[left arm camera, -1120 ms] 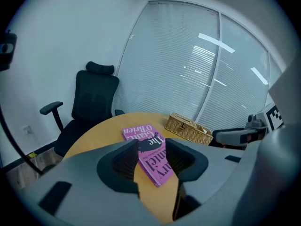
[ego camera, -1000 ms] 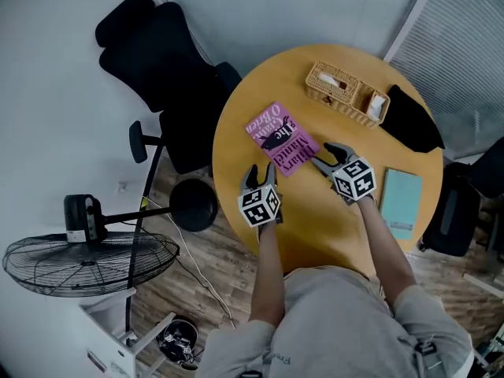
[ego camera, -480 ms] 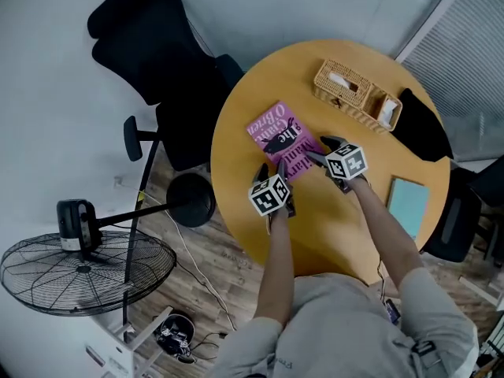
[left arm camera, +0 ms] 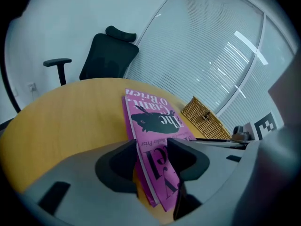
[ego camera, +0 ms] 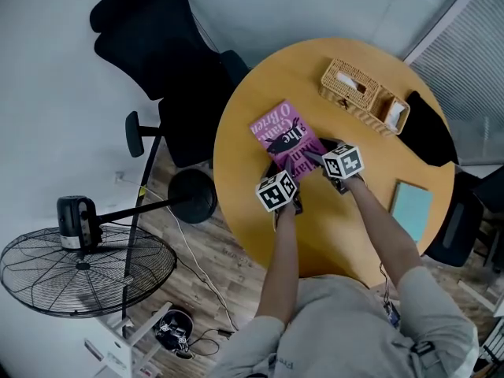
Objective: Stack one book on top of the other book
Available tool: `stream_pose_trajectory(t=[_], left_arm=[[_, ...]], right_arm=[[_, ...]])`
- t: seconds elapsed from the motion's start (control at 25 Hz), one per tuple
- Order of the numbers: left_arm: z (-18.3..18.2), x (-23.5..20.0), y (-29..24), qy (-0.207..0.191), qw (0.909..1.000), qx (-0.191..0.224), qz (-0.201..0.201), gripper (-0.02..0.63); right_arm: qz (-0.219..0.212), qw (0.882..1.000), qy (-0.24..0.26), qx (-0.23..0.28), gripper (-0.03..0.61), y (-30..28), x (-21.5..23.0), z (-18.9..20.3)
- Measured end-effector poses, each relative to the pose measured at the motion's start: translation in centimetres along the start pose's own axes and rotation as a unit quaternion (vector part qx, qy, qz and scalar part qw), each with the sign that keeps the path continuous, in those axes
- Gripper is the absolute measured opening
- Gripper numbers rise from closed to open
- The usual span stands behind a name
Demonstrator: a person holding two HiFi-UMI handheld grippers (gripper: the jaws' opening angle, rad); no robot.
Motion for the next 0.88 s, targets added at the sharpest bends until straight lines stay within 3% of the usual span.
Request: stream_pose_trajectory(t=[0.88], left_arm=[[-1.4,2.5,2.6,-0.052,0.9982,0.024,0.016,0.209]], right_arm=[[0.08,0.995,0.01,0.058,0.293,3.7,-2.0,-1.3]])
Point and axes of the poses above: the fingertips, and each gripper's own axes: y backward along the fingers, x to its right, z out of its underside, the point moved 2 cm from there along y, backward along the fingers, and after that the axes turned 11 degrees about y, right-handed, at the moved point
